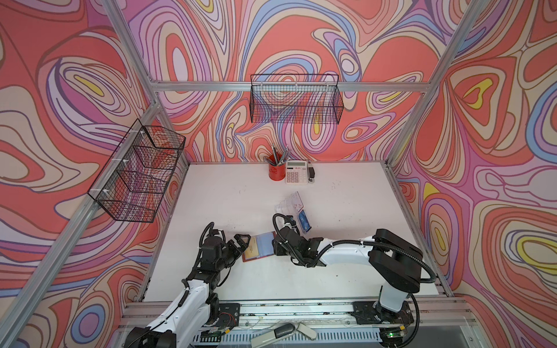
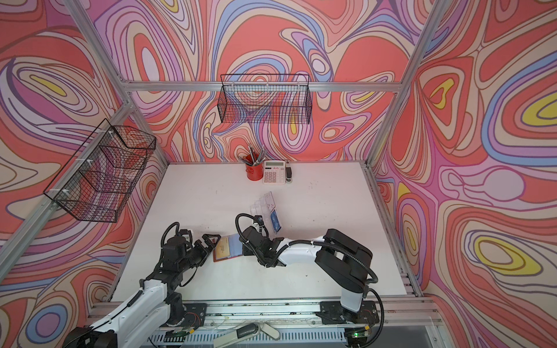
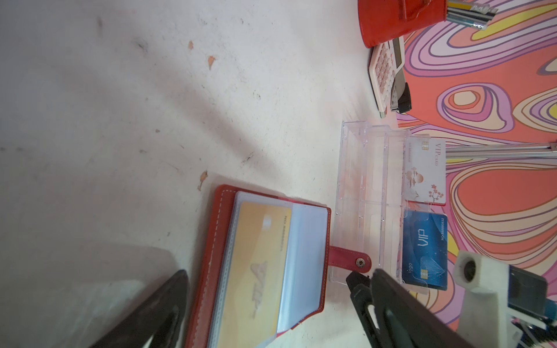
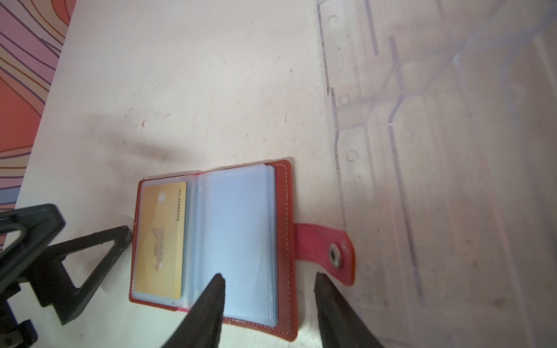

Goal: Put the credit cards into the card holder

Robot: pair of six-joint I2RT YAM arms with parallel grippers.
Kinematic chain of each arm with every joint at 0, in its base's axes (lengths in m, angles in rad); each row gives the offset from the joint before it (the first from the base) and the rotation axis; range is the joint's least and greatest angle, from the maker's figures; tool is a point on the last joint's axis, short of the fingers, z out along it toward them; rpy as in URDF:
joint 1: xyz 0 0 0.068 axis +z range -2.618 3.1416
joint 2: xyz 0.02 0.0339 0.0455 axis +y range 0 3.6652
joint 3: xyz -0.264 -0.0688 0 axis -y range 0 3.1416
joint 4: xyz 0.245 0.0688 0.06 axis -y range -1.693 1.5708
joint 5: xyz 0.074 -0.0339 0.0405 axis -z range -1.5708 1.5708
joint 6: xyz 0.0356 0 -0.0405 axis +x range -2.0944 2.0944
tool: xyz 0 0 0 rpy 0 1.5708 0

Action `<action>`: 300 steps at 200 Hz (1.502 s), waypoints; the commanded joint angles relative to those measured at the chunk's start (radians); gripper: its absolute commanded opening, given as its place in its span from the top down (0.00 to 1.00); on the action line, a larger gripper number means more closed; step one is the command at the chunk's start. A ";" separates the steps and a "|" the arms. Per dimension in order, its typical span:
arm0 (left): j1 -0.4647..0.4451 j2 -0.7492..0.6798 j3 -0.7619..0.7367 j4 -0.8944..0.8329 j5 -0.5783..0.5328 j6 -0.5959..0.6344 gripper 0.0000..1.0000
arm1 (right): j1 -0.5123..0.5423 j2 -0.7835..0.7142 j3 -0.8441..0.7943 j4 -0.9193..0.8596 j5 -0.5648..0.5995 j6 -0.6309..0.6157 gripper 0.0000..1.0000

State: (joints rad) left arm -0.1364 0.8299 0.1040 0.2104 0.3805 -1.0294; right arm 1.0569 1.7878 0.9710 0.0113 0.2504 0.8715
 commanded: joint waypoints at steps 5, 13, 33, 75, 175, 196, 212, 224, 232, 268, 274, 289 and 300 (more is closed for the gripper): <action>0.003 0.008 -0.012 0.030 0.007 -0.010 0.04 | 0.010 0.027 0.054 -0.019 -0.004 -0.025 0.49; 0.003 0.008 -0.011 0.027 0.005 -0.009 0.04 | 0.010 0.044 0.065 -0.019 -0.014 -0.025 0.50; 0.002 0.007 -0.009 0.027 0.008 -0.009 0.04 | 0.009 0.078 0.086 -0.015 -0.039 -0.033 0.51; 0.002 0.000 -0.007 0.013 -0.002 -0.002 0.04 | 0.009 0.115 0.113 -0.021 -0.071 -0.042 0.59; 0.003 -0.003 -0.003 0.004 -0.012 0.005 0.04 | 0.009 0.170 0.129 -0.029 -0.097 -0.040 0.63; 0.003 -0.002 -0.003 0.012 -0.002 0.000 0.04 | 0.009 0.180 0.136 -0.027 -0.108 -0.041 0.65; 0.001 -0.002 -0.003 0.010 -0.005 0.000 0.04 | 0.009 0.186 0.145 -0.030 -0.114 -0.043 0.65; 0.003 -0.002 -0.004 0.006 -0.010 0.003 0.04 | 0.009 0.192 0.150 -0.024 -0.127 -0.041 0.64; 0.003 -0.002 -0.004 0.007 -0.008 0.002 0.04 | 0.009 0.199 0.152 -0.014 -0.149 -0.037 0.62; 0.002 -0.005 -0.004 0.007 -0.006 0.002 0.04 | 0.008 0.235 0.179 0.011 -0.199 -0.024 0.55; 0.002 -0.005 -0.004 0.004 -0.008 0.002 0.04 | 0.005 0.241 0.183 0.020 -0.212 -0.020 0.54; 0.002 -0.006 -0.003 0.004 -0.005 0.002 0.04 | -0.007 0.253 0.184 0.055 -0.257 -0.006 0.54; 0.002 -0.008 -0.003 0.007 0.000 0.000 0.04 | -0.016 0.263 0.185 0.074 -0.280 0.001 0.54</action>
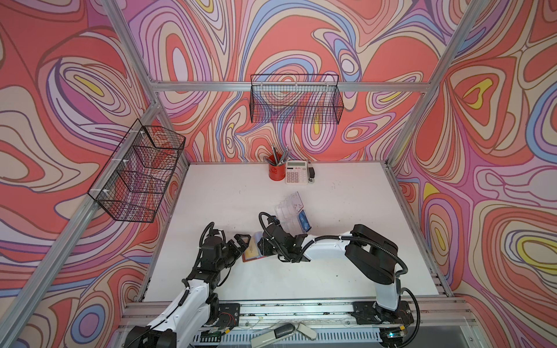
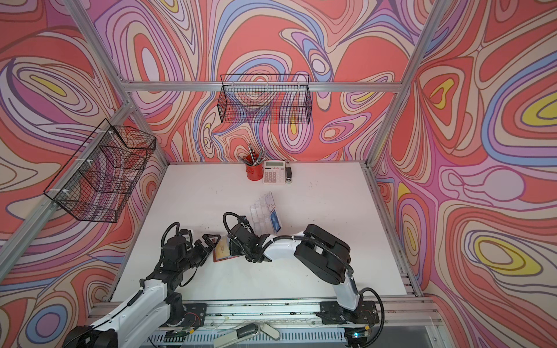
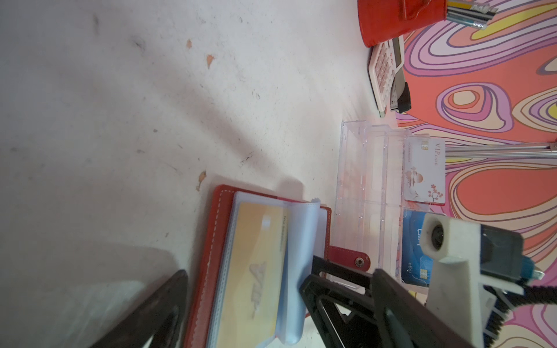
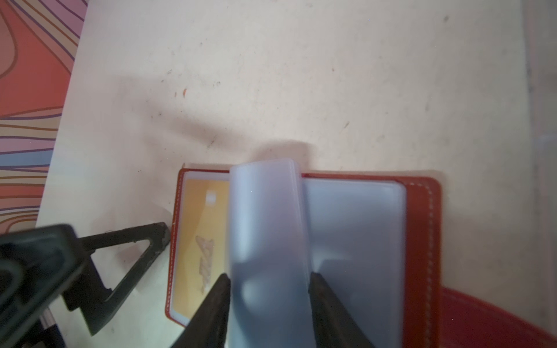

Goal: Put the credit cards into the card holder

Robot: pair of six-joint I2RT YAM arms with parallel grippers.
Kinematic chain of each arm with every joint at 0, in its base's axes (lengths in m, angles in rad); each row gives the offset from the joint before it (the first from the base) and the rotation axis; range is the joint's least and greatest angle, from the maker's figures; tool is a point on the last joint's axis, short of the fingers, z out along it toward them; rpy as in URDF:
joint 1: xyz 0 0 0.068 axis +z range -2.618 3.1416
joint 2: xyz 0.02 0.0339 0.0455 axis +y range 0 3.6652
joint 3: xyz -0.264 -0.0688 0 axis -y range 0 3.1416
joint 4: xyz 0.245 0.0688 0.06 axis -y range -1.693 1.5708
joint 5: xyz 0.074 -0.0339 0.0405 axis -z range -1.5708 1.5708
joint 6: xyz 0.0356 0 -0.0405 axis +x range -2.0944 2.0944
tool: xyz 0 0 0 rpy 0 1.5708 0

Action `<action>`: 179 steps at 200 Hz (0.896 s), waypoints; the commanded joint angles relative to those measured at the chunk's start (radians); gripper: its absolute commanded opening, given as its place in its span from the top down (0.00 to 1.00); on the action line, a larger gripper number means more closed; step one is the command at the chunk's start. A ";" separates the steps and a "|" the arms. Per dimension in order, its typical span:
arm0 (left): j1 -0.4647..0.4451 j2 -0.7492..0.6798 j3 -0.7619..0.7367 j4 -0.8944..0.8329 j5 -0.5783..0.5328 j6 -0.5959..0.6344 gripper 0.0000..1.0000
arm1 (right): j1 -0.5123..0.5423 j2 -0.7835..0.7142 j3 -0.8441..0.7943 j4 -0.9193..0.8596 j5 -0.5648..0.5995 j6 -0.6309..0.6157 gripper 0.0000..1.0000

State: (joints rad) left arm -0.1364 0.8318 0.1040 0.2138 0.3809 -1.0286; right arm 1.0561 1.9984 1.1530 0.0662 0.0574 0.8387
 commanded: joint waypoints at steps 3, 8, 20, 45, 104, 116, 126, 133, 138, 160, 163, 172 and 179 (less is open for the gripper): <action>0.003 -0.010 -0.003 0.004 0.001 -0.001 0.04 | -0.019 0.055 0.004 0.023 -0.093 0.034 0.54; 0.002 -0.011 -0.002 0.003 0.001 0.000 0.04 | -0.024 0.058 0.006 0.025 -0.095 0.034 0.54; 0.002 -0.014 -0.002 -0.002 -0.005 0.001 0.04 | -0.032 0.064 0.016 0.026 -0.101 0.030 0.53; 0.003 -0.022 -0.003 -0.010 -0.010 0.005 0.04 | -0.057 0.071 0.028 0.032 -0.109 0.016 0.52; 0.002 -0.016 -0.002 -0.008 -0.013 0.007 0.04 | -0.093 0.068 0.035 0.062 -0.159 -0.026 0.51; 0.003 -0.013 -0.001 -0.004 -0.010 0.006 0.04 | -0.093 0.059 0.031 0.074 -0.177 -0.030 0.51; 0.002 -0.010 -0.001 -0.006 -0.015 0.008 0.04 | -0.093 0.047 0.025 0.079 -0.180 -0.033 0.51; 0.003 -0.010 -0.001 -0.008 -0.017 0.007 0.04 | -0.094 0.036 0.018 0.088 -0.184 -0.032 0.52; 0.003 -0.008 -0.001 -0.010 -0.019 0.009 0.04 | -0.093 0.029 0.011 0.097 -0.189 -0.031 0.52; 0.003 -0.005 -0.001 -0.001 -0.012 0.008 0.04 | -0.093 -0.009 -0.021 0.143 -0.212 -0.019 0.53; 0.002 -0.005 -0.001 -0.001 -0.012 0.007 0.04 | -0.093 -0.015 -0.024 0.147 -0.215 -0.018 0.53; 0.002 -0.005 0.001 -0.001 -0.013 0.007 0.04 | -0.093 -0.028 -0.037 0.159 -0.218 -0.011 0.53; 0.003 -0.004 -0.001 -0.003 -0.016 0.008 0.04 | -0.093 -0.039 -0.046 0.163 -0.220 -0.007 0.53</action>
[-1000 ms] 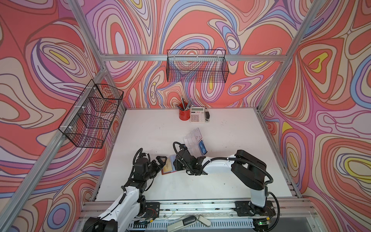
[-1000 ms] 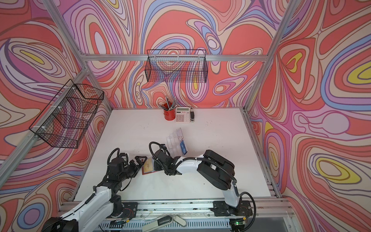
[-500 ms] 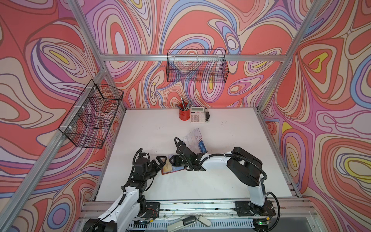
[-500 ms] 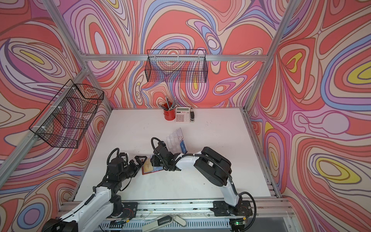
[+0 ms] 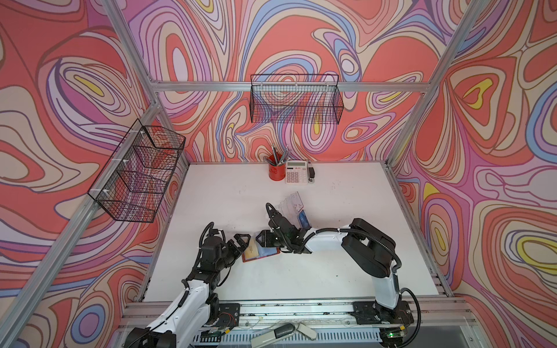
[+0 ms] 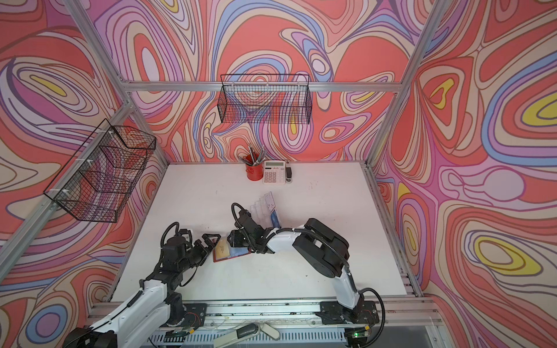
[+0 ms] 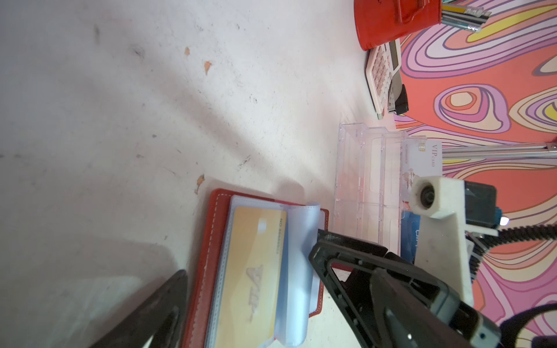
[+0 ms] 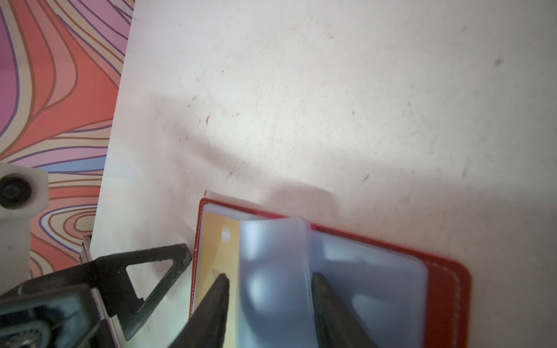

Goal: Put the credit cards into the card holder

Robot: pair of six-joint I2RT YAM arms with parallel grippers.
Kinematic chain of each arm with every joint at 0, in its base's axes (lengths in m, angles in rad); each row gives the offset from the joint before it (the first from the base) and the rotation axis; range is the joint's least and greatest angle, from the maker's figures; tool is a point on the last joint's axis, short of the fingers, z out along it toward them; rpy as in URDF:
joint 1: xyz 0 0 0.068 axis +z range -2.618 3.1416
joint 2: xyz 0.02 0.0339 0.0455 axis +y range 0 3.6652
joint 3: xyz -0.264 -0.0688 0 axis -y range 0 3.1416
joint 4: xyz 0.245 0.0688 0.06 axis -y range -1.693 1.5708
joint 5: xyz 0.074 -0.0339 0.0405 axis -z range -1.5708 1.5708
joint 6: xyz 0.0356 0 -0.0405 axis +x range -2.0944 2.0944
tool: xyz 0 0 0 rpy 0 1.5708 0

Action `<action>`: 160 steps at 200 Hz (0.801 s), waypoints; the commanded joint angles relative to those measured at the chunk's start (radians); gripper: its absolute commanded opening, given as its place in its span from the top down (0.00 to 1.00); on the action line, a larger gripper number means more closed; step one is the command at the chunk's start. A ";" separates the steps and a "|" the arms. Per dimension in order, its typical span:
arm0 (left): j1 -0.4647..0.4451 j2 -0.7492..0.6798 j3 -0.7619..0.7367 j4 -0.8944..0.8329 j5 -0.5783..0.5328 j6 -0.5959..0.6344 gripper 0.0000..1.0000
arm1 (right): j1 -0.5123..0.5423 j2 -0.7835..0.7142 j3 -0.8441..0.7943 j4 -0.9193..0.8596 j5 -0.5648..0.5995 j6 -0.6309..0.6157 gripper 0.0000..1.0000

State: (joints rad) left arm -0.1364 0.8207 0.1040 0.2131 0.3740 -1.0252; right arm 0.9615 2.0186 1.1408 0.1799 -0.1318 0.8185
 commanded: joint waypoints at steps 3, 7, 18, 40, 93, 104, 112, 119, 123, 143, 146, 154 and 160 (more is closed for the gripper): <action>0.002 0.006 0.000 -0.004 -0.009 0.006 0.04 | 0.000 -0.064 -0.037 0.053 -0.032 0.014 0.53; 0.003 0.005 0.000 -0.006 -0.010 0.005 0.04 | 0.001 -0.068 -0.041 0.057 -0.031 0.017 0.54; 0.003 0.005 0.000 -0.009 -0.014 0.006 0.04 | 0.000 -0.084 -0.056 0.075 -0.037 0.025 0.54; 0.002 0.005 0.002 -0.002 -0.005 0.004 0.04 | 0.001 -0.102 -0.076 0.102 -0.054 0.038 0.54; 0.002 -0.002 0.003 -0.011 -0.008 0.005 0.04 | 0.006 -0.104 -0.072 0.118 -0.084 0.047 0.54; 0.002 -0.003 0.002 -0.013 -0.011 0.005 0.04 | 0.015 -0.093 -0.062 0.119 -0.090 0.047 0.54; 0.003 -0.003 0.002 -0.017 -0.015 0.007 0.04 | 0.025 -0.081 -0.053 0.119 -0.095 0.048 0.54; 0.002 -0.003 0.003 -0.020 -0.018 0.007 0.04 | 0.035 -0.069 -0.040 0.119 -0.099 0.048 0.54; 0.003 -0.003 0.004 -0.023 -0.019 0.007 0.04 | 0.040 -0.062 -0.033 0.119 -0.100 0.048 0.54; 0.001 0.003 0.009 -0.023 -0.014 0.007 0.04 | 0.066 -0.027 -0.016 0.124 -0.081 0.055 0.54; 0.002 0.003 0.010 -0.024 -0.014 0.008 0.04 | 0.069 -0.023 -0.017 0.127 -0.077 0.058 0.54; 0.003 0.004 0.011 -0.026 -0.015 0.008 0.04 | 0.078 -0.008 -0.020 0.134 -0.062 0.066 0.54; 0.003 0.004 0.012 -0.029 -0.017 0.010 0.04 | 0.083 0.002 -0.023 0.140 -0.052 0.069 0.54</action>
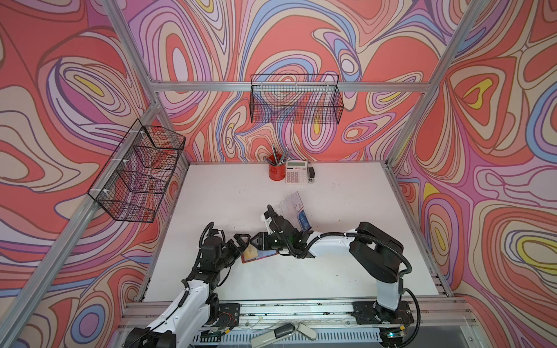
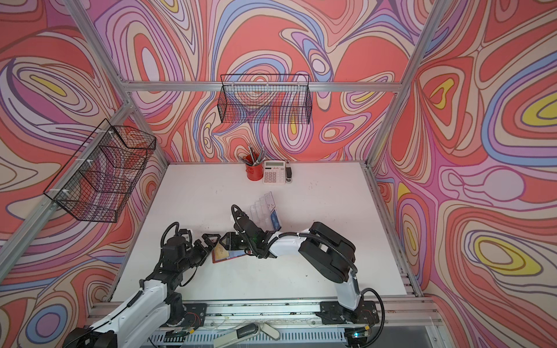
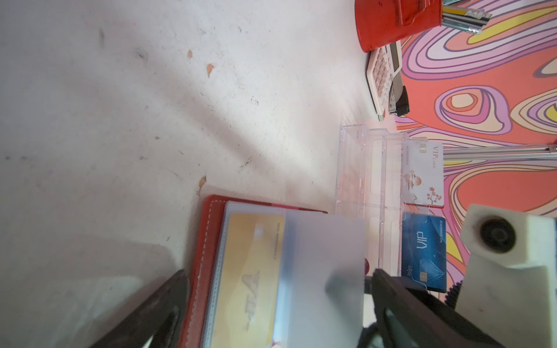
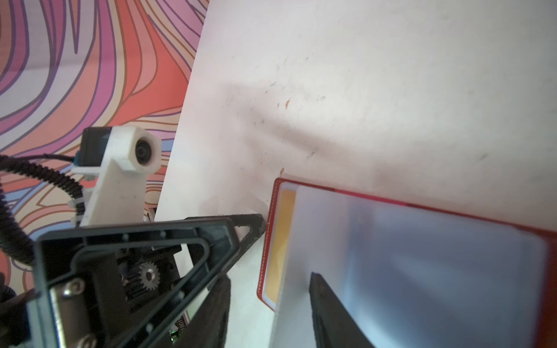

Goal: Put the credit cards into the card holder

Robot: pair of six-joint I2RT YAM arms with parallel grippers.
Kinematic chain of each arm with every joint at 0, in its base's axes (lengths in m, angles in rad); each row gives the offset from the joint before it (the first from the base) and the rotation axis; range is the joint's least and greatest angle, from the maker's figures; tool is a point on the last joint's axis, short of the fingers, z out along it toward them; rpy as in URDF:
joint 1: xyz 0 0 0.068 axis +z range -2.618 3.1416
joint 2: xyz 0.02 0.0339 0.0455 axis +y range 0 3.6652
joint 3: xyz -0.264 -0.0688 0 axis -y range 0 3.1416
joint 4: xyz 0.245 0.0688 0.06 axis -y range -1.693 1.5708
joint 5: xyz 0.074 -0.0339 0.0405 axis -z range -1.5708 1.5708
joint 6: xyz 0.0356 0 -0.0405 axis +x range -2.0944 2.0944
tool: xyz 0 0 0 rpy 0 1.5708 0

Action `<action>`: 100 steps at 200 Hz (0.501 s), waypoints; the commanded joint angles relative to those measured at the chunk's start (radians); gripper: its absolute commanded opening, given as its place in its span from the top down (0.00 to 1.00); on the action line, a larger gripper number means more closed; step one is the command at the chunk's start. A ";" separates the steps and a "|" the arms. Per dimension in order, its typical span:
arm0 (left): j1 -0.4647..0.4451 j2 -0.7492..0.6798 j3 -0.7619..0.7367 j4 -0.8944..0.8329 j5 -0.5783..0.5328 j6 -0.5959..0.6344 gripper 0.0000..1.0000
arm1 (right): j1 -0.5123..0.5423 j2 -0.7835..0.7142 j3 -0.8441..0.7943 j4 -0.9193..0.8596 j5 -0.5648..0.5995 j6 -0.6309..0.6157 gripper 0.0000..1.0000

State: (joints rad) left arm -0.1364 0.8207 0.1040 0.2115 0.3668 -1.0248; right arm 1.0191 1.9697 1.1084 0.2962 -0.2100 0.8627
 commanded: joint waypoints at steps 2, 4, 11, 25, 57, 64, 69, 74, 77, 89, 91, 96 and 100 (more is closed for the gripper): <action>0.003 0.004 0.013 -0.028 -0.011 0.011 0.04 | 0.027 0.054 0.009 0.025 0.031 0.026 0.54; 0.002 0.004 0.013 -0.029 -0.011 0.011 0.04 | 0.028 0.058 0.010 0.026 0.032 0.028 0.54; 0.003 0.003 0.010 -0.030 -0.014 0.012 0.04 | 0.032 0.072 0.010 0.027 0.037 0.033 0.55; 0.001 0.001 0.011 -0.034 -0.014 0.011 0.04 | 0.033 0.094 0.006 0.044 0.027 0.045 0.56; 0.002 -0.015 0.011 -0.037 -0.013 0.012 0.04 | 0.033 0.100 -0.004 0.051 0.025 0.046 0.58; 0.003 -0.018 0.010 -0.042 -0.020 0.012 0.04 | 0.034 0.095 -0.002 0.046 0.026 0.042 0.59; 0.002 -0.022 0.011 -0.047 -0.022 0.013 0.04 | 0.034 0.088 0.001 0.037 0.026 0.037 0.60; 0.003 -0.024 0.010 -0.050 -0.023 0.012 0.04 | 0.034 0.080 0.002 0.028 0.031 0.030 0.60; 0.002 -0.026 0.011 -0.050 -0.023 0.012 0.04 | 0.034 0.073 0.002 0.020 0.036 0.023 0.60; 0.003 -0.029 0.010 -0.048 -0.019 0.012 0.04 | 0.035 0.040 -0.004 -0.013 0.070 0.007 0.60; 0.003 -0.030 0.010 -0.047 -0.018 0.014 0.04 | 0.035 0.034 -0.007 -0.016 0.078 0.003 0.60; 0.003 -0.031 0.011 -0.047 -0.017 0.012 0.04 | 0.036 0.019 -0.013 -0.028 0.096 -0.001 0.60; 0.003 -0.032 0.011 -0.047 -0.017 0.012 0.04 | 0.035 0.008 -0.018 -0.038 0.111 -0.006 0.59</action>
State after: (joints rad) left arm -0.1364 0.8021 0.1040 0.1822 0.3614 -1.0218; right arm 1.0534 2.0480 1.1095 0.3233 -0.1814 0.8833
